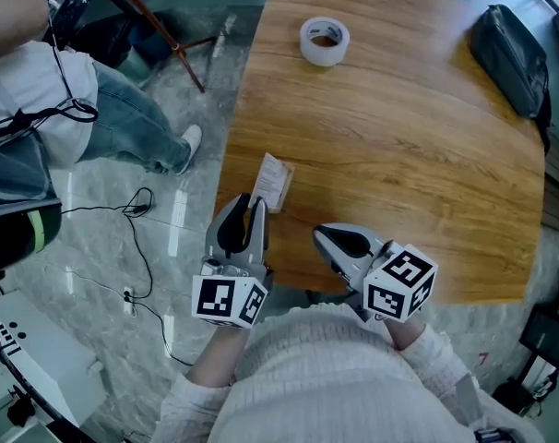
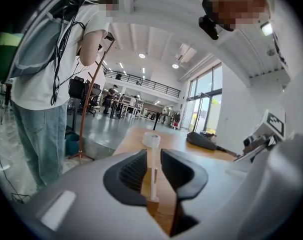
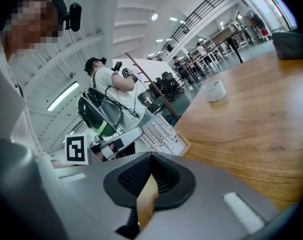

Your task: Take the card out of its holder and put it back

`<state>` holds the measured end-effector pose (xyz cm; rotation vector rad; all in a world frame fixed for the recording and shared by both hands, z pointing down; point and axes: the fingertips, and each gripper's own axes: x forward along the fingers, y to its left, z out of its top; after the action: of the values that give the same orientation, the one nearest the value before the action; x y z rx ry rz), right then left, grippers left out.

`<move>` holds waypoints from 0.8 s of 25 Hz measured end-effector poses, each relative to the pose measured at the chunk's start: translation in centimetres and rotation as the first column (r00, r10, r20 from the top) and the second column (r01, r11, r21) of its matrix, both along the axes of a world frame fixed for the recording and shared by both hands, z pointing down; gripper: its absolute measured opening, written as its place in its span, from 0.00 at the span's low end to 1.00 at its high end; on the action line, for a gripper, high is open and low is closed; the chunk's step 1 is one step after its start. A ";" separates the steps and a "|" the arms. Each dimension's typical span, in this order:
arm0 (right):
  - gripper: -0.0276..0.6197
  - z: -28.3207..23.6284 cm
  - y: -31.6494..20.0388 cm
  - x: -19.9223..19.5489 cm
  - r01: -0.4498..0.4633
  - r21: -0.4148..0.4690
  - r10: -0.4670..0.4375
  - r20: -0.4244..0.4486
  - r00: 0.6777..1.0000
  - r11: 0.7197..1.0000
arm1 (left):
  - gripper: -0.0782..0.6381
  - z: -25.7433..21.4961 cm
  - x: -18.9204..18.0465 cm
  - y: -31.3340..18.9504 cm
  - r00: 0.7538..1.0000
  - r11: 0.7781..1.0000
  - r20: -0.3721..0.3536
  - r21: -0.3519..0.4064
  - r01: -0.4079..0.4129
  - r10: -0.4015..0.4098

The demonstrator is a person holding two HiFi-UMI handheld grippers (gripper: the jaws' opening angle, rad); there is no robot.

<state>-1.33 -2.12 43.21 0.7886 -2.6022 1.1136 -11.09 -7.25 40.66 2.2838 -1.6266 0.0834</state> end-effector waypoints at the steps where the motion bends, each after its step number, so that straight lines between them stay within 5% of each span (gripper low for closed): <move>1: 0.03 -0.4 -0.1 -0.1 -0.002 0.011 0.002 0.004 1.000 1.000 | 0.22 -0.3 -0.1 0.2 1.000 1.000 0.001 0.004 0.001 -0.001; 20: 0.03 -5.2 -1.0 -1.8 0.027 0.192 -0.028 -0.001 1.000 0.981 | 0.19 -4.6 1.6 4.3 0.999 0.993 -0.023 0.109 -0.040 0.042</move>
<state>-3.17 -3.10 38.00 0.7868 -2.7438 0.8648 -9.44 -2.99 36.03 2.3894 -1.6087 -0.0247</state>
